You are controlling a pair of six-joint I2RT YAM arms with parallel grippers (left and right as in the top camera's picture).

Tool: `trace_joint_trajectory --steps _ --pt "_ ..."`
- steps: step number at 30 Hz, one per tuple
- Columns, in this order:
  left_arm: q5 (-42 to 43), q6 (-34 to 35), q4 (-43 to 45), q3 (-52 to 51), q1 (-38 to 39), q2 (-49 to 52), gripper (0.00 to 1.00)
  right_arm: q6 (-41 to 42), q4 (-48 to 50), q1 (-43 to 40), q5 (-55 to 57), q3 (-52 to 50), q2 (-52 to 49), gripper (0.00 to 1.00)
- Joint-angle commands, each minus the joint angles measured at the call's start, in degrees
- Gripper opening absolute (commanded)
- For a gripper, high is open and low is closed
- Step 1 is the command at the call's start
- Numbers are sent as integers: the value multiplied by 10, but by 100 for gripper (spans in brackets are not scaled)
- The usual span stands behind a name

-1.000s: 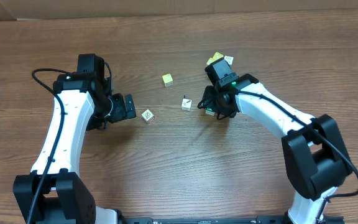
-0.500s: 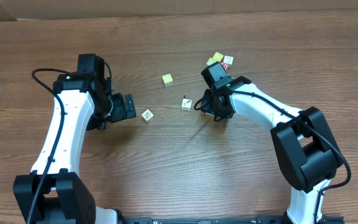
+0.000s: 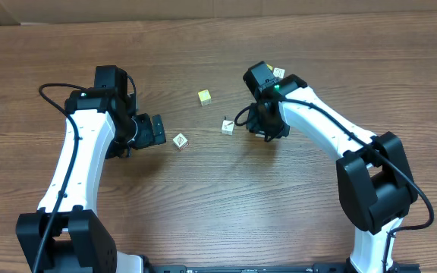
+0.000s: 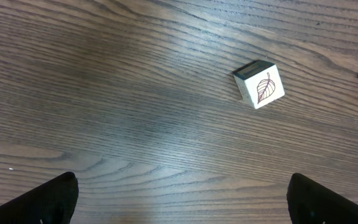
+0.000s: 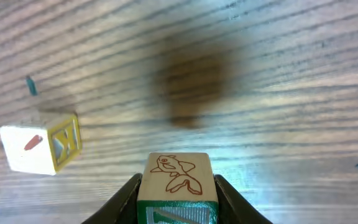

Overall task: Flip 3 blocks
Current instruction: 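Lower the right gripper and grasp the green-lettered block, then carry the held block toward the table center with the right gripper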

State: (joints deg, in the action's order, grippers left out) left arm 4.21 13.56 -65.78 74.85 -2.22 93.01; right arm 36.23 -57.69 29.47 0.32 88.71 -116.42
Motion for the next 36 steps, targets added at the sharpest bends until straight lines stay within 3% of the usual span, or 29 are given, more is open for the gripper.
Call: trace_joint_trajectory --steps 1,15,17,20,24,27,30,33,36 --pt "-3 -3 0 12 3 4 100 -14 -20 15 -13 6 0 35" --pt "-3 -3 0 12 3 4 100 28 -100 143 -30 -12 0 43" --pt "-3 -3 0 12 3 4 100 28 -83 146 -3 -15 0 49" --pt "-3 -3 0 12 3 4 100 28 -59 139 18 -15 0 80" --pt "-3 -3 0 12 3 4 100 37 -48 123 18 -15 0 88" --pt "-3 -3 0 12 3 4 100 43 -31 116 32 -17 0 89" --pt "-3 -3 0 12 3 4 100 42 13 115 48 -28 0 83" --pt "-3 -3 0 12 3 4 100 43 43 116 31 -43 0 51" --pt "-3 -3 0 12 3 4 100 43 50 120 27 -56 0 35"
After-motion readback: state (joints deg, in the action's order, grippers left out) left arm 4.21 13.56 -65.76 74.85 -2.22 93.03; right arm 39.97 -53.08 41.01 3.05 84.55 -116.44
